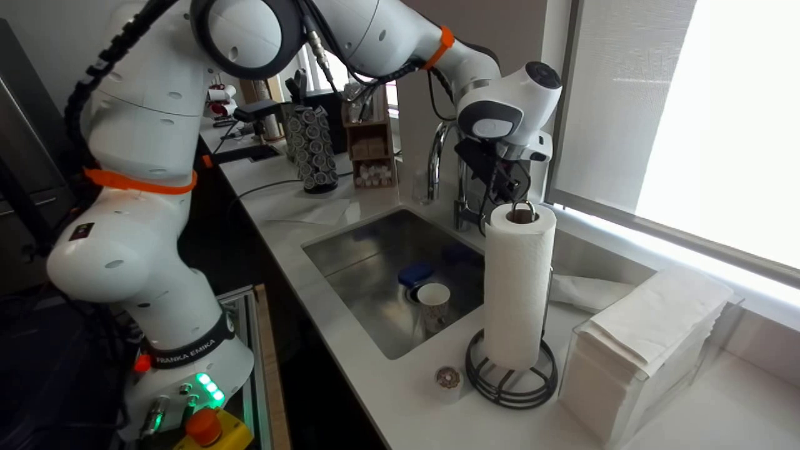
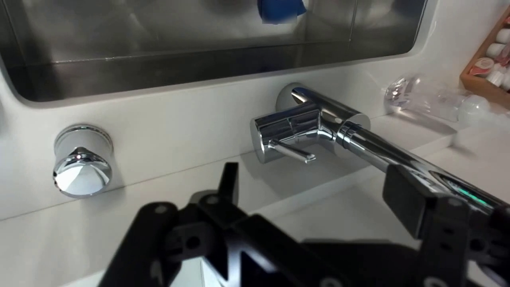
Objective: Push the faucet to the right then open the faucet and close it.
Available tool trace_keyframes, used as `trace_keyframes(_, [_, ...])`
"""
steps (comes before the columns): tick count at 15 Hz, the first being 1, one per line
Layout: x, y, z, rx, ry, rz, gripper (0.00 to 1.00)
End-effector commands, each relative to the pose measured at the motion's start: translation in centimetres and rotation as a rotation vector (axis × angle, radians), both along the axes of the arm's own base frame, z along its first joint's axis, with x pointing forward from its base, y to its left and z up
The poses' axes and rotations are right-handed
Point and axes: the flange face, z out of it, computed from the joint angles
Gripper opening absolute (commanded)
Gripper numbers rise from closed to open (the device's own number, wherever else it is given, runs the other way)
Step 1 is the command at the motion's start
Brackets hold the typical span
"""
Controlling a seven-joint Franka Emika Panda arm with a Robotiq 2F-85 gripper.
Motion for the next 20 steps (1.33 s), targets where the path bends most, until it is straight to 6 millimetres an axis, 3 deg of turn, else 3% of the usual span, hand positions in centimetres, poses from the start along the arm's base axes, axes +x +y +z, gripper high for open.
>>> trace_keyframes(1, [1.1, 0.8, -1.8, 0.030, 0.004, -0.001, 0.87])
trace_keyframes(5, [1.7, 1.9, -3.1, 0.029, -0.004, 0.000, 0.82])
trace_keyframes(9, [2.4, 2.9, -3.9, 0.010, -0.043, -0.013, 0.65])
trace_keyframes(10, [2.6, 3.2, -4.0, 0.009, -0.049, -0.014, 0.66])
trace_keyframes(14, [2.7, 4.2, -4.8, 0.010, -0.048, -0.005, 0.54])
trace_keyframes(15, [2.7, 4.4, -4.9, 0.011, -0.046, -0.003, 0.57])
trace_keyframes(20, [2.7, 4.6, -5.2, 0.013, -0.047, 0.001, 0.55])
